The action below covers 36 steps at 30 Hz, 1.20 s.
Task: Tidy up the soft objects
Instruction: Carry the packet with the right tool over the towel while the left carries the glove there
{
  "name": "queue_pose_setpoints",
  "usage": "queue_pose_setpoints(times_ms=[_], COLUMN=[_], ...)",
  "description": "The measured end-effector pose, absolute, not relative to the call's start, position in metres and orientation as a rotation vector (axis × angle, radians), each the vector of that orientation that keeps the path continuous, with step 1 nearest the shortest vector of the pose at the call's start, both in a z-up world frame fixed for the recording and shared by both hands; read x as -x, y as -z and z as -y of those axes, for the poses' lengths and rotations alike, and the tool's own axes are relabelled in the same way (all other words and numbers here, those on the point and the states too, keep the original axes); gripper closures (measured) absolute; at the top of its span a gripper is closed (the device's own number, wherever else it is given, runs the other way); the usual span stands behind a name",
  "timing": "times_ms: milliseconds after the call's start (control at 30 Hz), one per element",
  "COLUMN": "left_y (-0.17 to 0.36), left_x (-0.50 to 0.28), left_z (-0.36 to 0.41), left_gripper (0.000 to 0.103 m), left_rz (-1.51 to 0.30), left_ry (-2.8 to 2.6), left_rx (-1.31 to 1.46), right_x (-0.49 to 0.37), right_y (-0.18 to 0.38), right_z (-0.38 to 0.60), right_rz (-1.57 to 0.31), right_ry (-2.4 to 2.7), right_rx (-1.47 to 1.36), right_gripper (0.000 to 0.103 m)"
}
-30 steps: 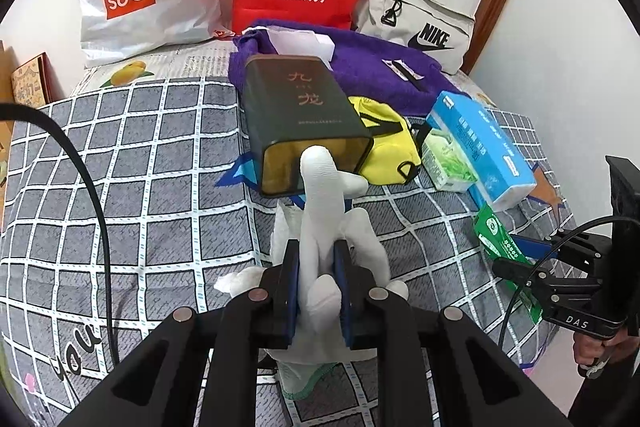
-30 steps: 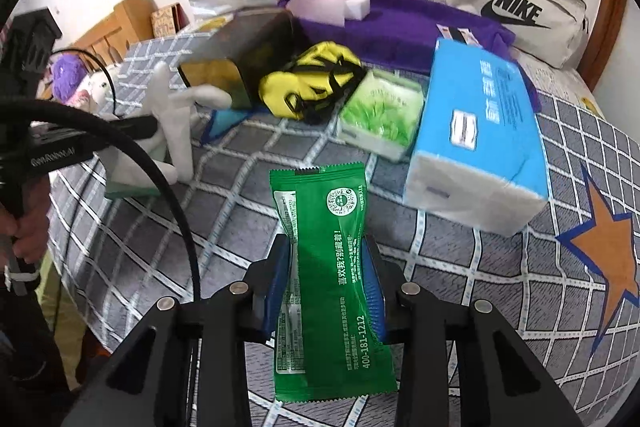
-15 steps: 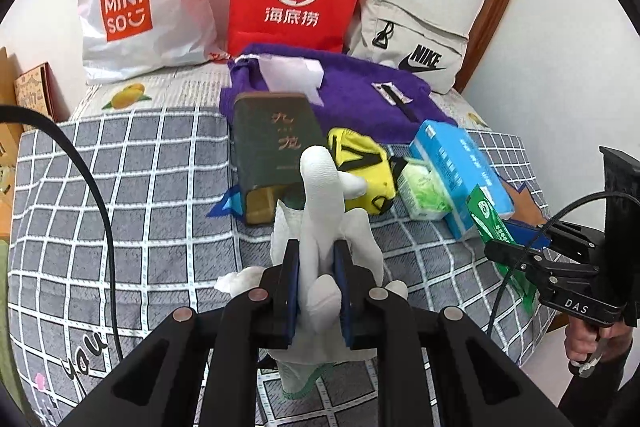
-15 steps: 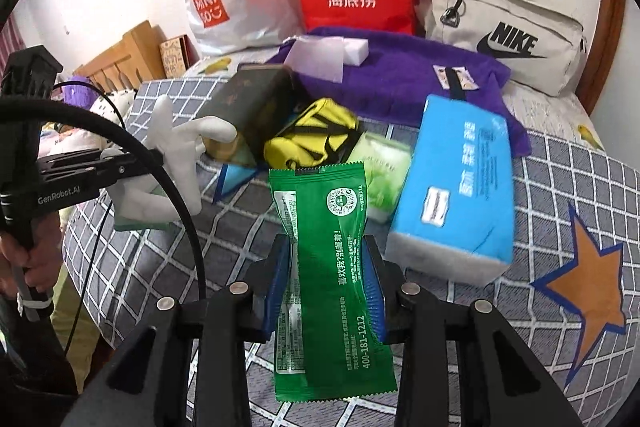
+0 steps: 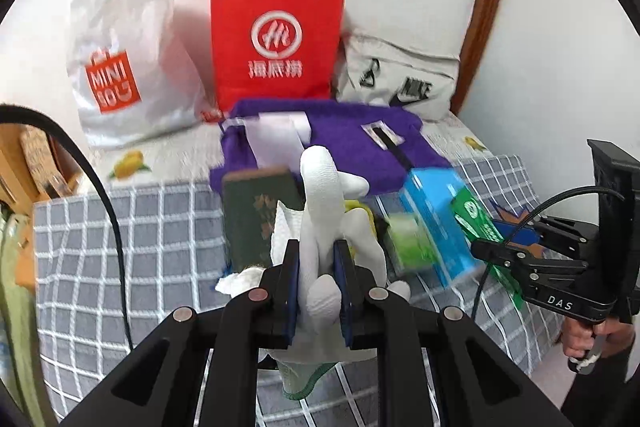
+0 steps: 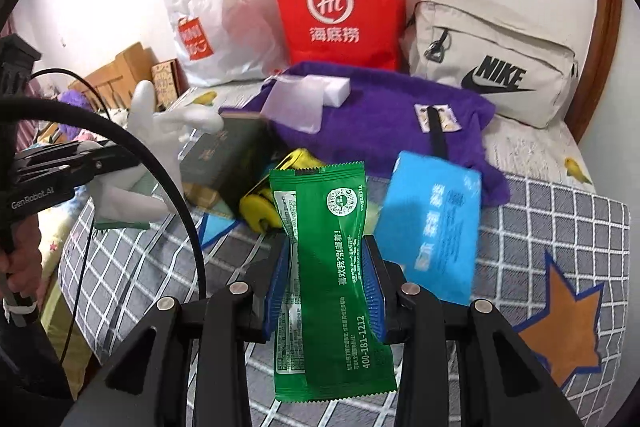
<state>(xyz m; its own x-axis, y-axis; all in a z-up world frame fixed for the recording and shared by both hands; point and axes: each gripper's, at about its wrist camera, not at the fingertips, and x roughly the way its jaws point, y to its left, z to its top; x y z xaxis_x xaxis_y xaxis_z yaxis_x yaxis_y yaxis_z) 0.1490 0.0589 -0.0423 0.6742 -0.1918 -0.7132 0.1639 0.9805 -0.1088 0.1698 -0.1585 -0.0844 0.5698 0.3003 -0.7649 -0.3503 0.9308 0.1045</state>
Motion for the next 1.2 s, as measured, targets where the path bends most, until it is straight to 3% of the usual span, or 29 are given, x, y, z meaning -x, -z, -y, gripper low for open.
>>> queue_pose_setpoints(times_ms=[367, 1200], left_y=[0.023, 0.058], left_x=[-0.187, -0.293], left_z=[-0.047, -0.062], left_gripper=[0.087, 0.087], left_rz=[-0.761, -0.839], left_ry=[0.215, 0.221], left_rx=[0.021, 0.085], right_x=[-0.214, -0.32], right_y=[0.077, 0.085], right_z=[0.175, 0.196], right_rz=[-0.878, -0.92], right_ry=[-0.32, -0.244], right_rx=[0.033, -0.023], right_gripper=[0.067, 0.067])
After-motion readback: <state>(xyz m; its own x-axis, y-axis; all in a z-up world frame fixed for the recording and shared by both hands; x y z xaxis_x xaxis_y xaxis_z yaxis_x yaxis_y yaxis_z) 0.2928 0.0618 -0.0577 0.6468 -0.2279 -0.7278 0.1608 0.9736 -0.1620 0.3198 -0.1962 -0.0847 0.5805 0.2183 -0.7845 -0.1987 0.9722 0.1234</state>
